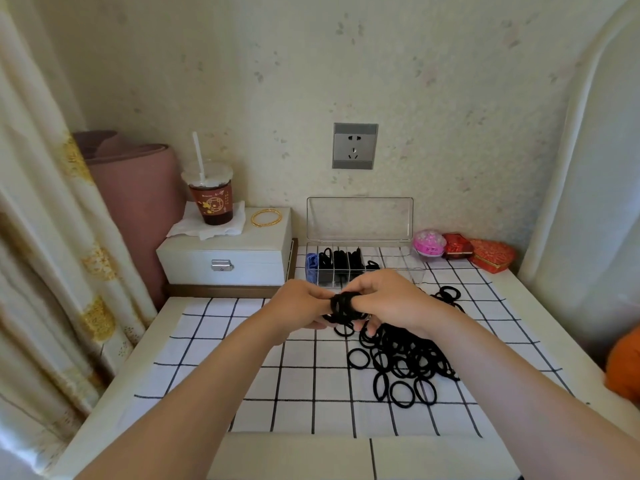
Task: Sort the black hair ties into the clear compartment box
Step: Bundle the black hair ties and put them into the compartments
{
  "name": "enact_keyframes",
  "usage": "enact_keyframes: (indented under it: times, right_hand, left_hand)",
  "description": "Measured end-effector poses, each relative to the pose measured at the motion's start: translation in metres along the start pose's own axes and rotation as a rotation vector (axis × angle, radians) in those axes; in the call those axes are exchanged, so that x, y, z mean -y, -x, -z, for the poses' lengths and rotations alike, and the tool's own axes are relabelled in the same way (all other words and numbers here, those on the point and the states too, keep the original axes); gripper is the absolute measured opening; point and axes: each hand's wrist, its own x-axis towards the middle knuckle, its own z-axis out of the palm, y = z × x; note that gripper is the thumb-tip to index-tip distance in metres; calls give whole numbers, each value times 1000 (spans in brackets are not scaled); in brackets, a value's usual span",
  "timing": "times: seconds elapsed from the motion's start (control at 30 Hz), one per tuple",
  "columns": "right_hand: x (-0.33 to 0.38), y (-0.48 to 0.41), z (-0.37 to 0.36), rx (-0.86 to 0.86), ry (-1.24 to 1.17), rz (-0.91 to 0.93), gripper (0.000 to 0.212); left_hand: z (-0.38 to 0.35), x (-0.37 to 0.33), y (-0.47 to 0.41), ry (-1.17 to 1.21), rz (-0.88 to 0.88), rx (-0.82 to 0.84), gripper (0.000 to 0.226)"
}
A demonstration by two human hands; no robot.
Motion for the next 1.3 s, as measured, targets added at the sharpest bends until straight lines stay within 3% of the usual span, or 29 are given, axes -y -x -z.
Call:
enact_keyframes:
  times: [0.33,0.53,0.8,0.97,1.13,1.3]
  right_hand:
    - [-10,-11,-7,-165,200,-57,13]
    - [-11,-12,-11,-177,280,-37,10]
    - [-8,-5,6,-32,-11,-52,19]
    - [-15,-7,10,12,-291,-155,46]
    - [-13,-7,13,89,-426,-160,30]
    - [-14,-8,11,73,-448,-145,29]
  left_hand:
    - [1,-7,0,362,100,257,34]
    - [-2,1,-1,167,11,247,29]
    - [1,0,-3,147,-42,188,28]
    - [0,-3,-3,201,-75,137,23]
    - [-1,-5,-3,217,-79,-12,19]
    - [-1,-7,-2,229,-69,-46,19]
